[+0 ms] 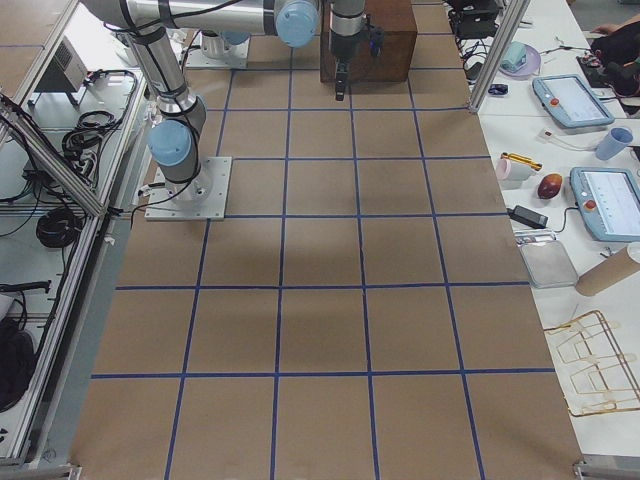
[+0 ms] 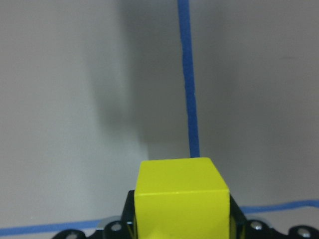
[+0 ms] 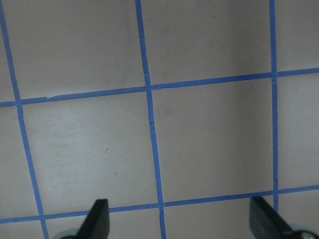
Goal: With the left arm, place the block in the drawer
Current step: 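Lift the yellow cube and carry it over the open drawer, then lower the cube into the drawer and open the left gripper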
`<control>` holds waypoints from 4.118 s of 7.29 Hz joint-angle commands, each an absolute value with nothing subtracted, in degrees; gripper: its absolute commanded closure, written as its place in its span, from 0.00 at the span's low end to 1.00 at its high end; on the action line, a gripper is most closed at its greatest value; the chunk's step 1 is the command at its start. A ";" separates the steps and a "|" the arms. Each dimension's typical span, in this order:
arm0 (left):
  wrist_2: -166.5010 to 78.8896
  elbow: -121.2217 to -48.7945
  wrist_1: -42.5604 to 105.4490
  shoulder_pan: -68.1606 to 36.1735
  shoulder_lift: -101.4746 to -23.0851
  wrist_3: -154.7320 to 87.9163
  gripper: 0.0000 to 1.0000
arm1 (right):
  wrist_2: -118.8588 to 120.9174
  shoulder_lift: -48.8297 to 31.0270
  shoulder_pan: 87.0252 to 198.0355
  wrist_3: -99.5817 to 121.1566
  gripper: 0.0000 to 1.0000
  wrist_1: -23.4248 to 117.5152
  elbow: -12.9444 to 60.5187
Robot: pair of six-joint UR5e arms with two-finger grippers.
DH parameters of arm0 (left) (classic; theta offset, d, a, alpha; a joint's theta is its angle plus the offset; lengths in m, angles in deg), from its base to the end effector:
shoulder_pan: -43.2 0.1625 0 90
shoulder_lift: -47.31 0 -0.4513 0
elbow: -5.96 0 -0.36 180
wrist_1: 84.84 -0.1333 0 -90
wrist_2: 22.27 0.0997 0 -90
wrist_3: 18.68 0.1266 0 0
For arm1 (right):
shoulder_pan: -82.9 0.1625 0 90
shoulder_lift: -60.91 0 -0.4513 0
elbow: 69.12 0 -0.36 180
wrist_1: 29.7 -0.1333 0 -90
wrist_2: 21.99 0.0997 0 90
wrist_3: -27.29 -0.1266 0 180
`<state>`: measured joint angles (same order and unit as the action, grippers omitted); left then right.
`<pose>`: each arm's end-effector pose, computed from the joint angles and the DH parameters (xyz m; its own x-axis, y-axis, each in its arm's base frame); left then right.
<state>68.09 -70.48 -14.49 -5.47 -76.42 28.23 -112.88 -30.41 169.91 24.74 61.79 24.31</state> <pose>0.3542 -0.6034 0.2862 -0.9953 0.0973 0.0023 0.0973 0.9952 0.0108 0.1078 -0.4539 0.4728 -0.9952 0.0964 0.0160 0.0965 0.9953 0.0101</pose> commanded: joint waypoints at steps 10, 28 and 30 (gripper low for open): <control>68.17 -70.33 4.29 -19.35 -62.02 5.36 0.54 | -112.87 -30.41 169.91 24.74 0.00 61.79 24.31; 66.15 -79.65 -5.12 -23.42 -63.52 0.22 0.00 | -112.96 -30.41 169.91 24.74 0.00 61.79 24.31; 66.23 -79.56 -5.12 -23.42 -63.25 0.22 0.00 | -112.87 -30.41 169.91 24.74 0.00 61.79 24.31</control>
<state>66.17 -79.63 -5.13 -23.42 -63.38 0.23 -112.89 -30.41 169.91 24.74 61.79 24.31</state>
